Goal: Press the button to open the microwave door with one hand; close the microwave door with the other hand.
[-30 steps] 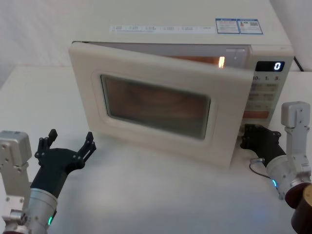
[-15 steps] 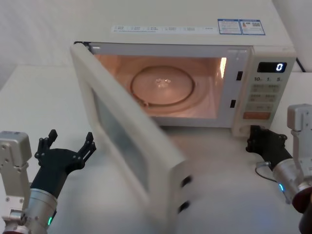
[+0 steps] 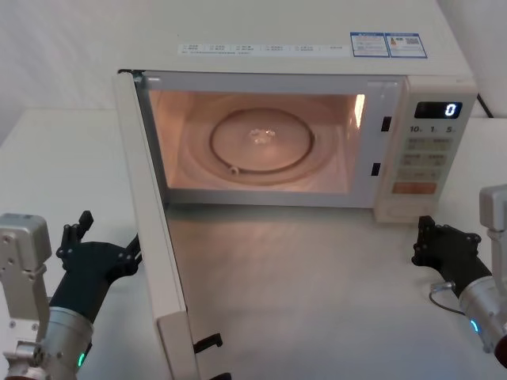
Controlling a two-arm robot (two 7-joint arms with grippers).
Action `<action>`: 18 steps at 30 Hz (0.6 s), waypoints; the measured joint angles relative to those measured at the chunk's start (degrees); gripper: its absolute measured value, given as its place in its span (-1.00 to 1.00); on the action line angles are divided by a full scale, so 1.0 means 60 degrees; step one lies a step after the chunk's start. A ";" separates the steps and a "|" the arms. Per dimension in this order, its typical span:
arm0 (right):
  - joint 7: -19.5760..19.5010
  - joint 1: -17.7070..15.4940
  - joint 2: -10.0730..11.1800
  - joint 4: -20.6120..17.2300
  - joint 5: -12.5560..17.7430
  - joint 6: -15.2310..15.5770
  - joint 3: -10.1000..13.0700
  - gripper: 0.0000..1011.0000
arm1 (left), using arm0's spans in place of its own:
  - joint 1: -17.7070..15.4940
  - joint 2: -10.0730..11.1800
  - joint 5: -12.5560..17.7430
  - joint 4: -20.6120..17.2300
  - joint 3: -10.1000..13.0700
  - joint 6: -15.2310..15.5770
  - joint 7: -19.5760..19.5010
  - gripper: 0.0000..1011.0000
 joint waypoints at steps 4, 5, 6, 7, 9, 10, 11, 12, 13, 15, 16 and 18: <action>0.0076 -0.0232 0.0074 -0.0316 0.0029 -0.0047 0.0049 -1.00 | 0.0000 0.0000 0.0000 0.0001 0.0001 0.0000 0.0000 0.98; 0.0094 -0.0283 0.0093 -0.0378 0.0043 -0.0074 0.0060 -1.00 | 0.0000 0.0000 0.0000 0.0000 0.0001 0.0000 -0.0001 0.98; 0.0148 -0.0396 0.0136 -0.0523 0.0088 -0.0167 0.0093 -1.00 | 0.0000 0.0000 0.0000 0.0000 0.0001 0.0000 -0.0001 0.98; 0.0175 -0.0455 0.0162 -0.0593 0.0113 -0.0223 0.0111 -1.00 | -0.0001 0.0000 0.0000 0.0000 0.0001 0.0000 -0.0001 0.98; 0.0223 -0.0596 0.0218 -0.0775 0.0183 -0.0326 0.0174 -1.00 | 0.0000 0.0000 0.0000 0.0000 0.0001 0.0000 -0.0001 0.98; 0.0232 -0.0646 0.0240 -0.0835 0.0207 -0.0362 0.0199 -1.00 | 0.0000 0.0000 0.0000 0.0000 0.0001 0.0000 -0.0002 0.98; 0.0245 -0.0730 0.0273 -0.0943 0.0254 -0.0439 0.0253 -1.00 | 0.0000 0.0000 0.0000 0.0000 0.0001 0.0000 -0.0002 0.98; 0.0249 -0.0776 0.0290 -0.0988 0.0275 -0.0480 0.0286 -1.00 | 0.0000 0.0000 0.0000 0.0000 0.0001 0.0000 -0.0002 0.98; 0.0255 -0.0821 0.0310 -0.1035 0.0299 -0.0527 0.0318 -1.00 | 0.0000 0.0000 0.0000 0.0000 0.0002 0.0000 -0.0002 0.98; 0.0269 -0.0931 0.0370 -0.1137 0.0343 -0.0675 0.0391 -1.00 | 0.0000 0.0000 0.0000 0.0000 0.0001 0.0000 -0.0001 0.98; 0.0269 -0.0965 0.0392 -0.1159 0.0342 -0.0752 0.0416 -1.00 | 0.0000 0.0000 0.0000 0.0000 0.0001 0.0000 -0.0002 0.98; 0.0273 -0.1023 0.0437 -0.1198 0.0350 -0.0892 0.0468 -0.97 | 0.0000 0.0000 0.0000 0.0000 0.0001 0.0000 -0.0002 0.98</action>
